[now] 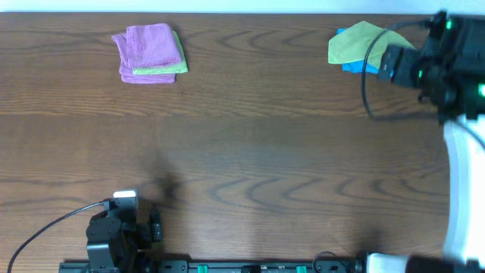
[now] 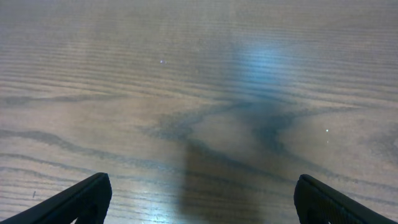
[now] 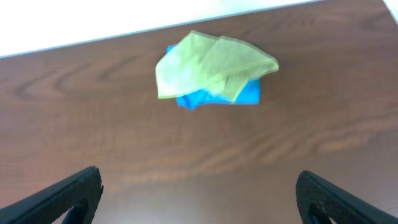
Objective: Fold the cloth
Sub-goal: 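Reach the right gripper to the yellow-green cloth on the blue cloth and grasp it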
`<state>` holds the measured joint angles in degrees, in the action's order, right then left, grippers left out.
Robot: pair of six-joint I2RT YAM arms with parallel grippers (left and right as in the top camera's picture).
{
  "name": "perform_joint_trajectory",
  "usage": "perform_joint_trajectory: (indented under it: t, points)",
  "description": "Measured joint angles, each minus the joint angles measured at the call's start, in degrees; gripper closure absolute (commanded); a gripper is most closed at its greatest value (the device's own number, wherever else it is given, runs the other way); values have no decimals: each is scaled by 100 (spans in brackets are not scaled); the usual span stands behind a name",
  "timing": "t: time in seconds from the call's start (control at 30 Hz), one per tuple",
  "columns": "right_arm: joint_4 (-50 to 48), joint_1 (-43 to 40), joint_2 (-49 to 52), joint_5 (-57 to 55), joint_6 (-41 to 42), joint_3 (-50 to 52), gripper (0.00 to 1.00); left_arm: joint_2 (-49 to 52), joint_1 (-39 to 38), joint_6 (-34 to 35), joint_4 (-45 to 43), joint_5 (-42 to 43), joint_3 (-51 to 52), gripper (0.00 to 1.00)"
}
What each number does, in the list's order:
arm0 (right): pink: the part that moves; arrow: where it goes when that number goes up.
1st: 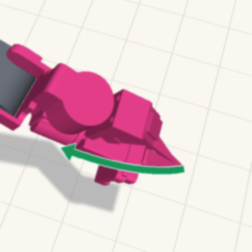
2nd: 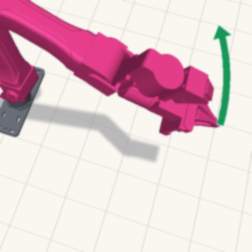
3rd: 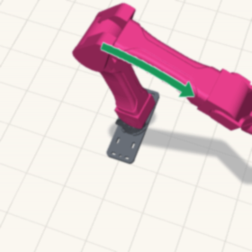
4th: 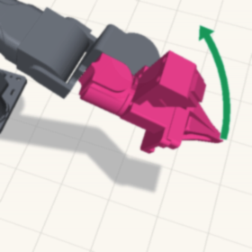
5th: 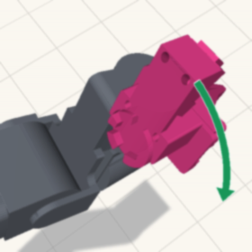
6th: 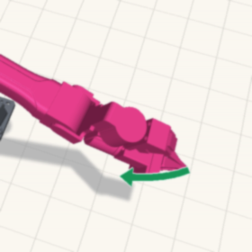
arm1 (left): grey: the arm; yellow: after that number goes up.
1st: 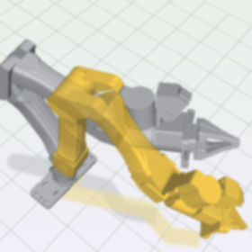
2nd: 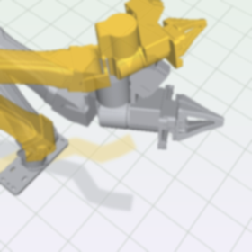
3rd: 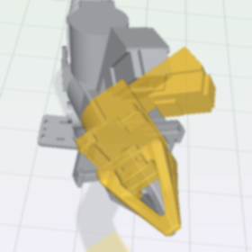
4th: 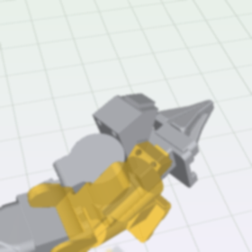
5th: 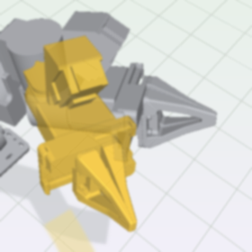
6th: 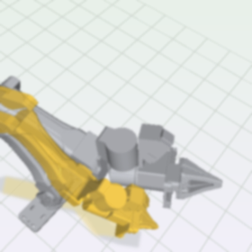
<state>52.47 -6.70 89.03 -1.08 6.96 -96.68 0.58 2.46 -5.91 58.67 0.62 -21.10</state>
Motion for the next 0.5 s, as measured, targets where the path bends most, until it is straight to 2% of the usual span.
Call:
perform_joint_trajectory:
  t: [0.5]
  points:
    - [-2645, -216, 1906, -164, -326, -376, 1, 0, 0, 2, 0, 0, 0, 5]
